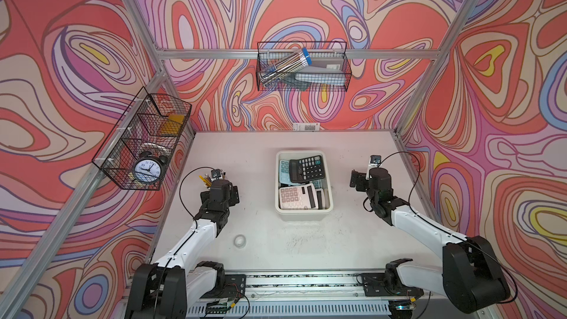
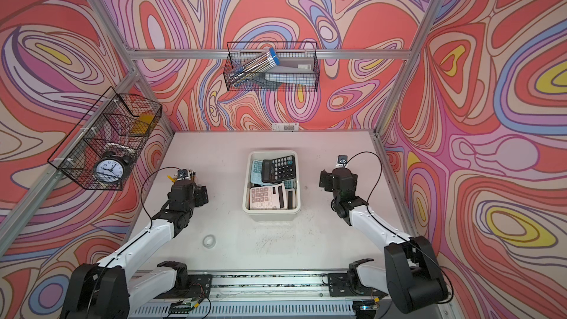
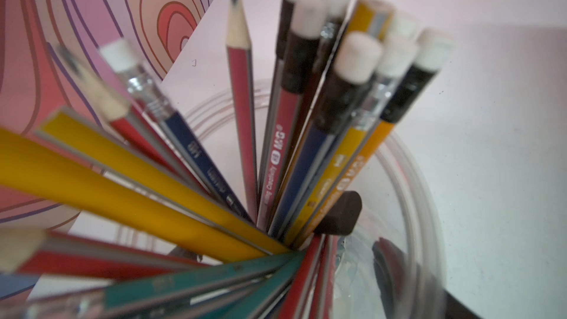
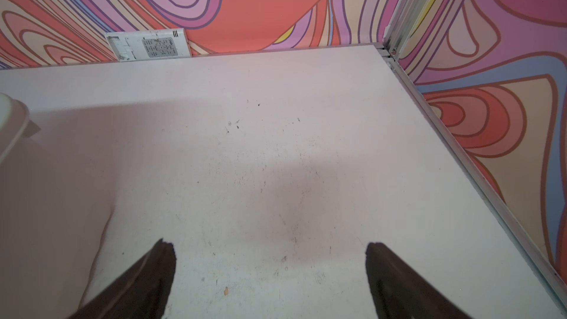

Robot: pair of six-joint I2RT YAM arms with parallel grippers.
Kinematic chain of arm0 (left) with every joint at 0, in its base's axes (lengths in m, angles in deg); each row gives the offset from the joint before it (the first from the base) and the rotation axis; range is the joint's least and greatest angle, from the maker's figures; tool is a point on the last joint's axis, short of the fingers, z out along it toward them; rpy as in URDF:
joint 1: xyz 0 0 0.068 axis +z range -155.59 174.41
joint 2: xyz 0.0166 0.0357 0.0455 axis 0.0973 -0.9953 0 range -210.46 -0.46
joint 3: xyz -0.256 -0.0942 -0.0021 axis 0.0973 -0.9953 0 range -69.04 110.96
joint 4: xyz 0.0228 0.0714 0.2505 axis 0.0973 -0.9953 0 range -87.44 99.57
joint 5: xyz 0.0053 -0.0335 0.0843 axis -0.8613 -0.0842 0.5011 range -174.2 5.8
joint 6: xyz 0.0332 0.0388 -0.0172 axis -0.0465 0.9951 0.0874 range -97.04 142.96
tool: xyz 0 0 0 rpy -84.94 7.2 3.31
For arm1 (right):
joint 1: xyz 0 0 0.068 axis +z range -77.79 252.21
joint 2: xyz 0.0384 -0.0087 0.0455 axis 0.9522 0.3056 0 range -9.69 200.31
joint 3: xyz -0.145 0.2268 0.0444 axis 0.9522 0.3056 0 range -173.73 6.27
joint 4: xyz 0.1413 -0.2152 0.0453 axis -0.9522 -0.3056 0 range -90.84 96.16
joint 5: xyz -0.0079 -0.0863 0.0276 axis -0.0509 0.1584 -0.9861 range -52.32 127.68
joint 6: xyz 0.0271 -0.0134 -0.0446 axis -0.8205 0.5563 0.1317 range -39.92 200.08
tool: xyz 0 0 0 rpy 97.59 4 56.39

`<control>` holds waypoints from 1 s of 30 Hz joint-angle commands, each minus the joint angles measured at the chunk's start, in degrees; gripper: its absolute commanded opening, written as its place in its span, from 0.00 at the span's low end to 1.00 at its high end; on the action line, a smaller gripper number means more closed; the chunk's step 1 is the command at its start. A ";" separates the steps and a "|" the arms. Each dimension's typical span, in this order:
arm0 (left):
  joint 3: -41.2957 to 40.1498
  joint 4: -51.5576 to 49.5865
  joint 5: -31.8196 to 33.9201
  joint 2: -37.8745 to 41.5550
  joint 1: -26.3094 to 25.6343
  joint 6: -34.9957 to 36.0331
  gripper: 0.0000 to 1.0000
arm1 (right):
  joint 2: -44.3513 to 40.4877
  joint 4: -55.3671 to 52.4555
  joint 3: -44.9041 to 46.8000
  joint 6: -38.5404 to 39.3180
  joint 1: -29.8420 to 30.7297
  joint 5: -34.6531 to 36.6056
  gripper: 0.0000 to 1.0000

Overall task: Put the calculator in the storage box
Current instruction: Reset both arms

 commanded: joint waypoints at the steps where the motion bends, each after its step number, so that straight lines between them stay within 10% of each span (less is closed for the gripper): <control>1: 0.73 5.17 -3.19 -2.81 0.68 1.92 0.93 | -1.17 0.31 0.10 -0.89 -0.60 -0.37 0.98; 18: 8.23 18.39 -7.25 -19.52 1.89 9.54 0.93 | -1.28 3.70 1.51 -0.69 -2.09 0.16 0.98; 30: 4.21 15.37 -8.11 -13.35 1.91 4.71 0.99 | -2.11 9.08 4.95 -0.16 -2.63 0.34 0.98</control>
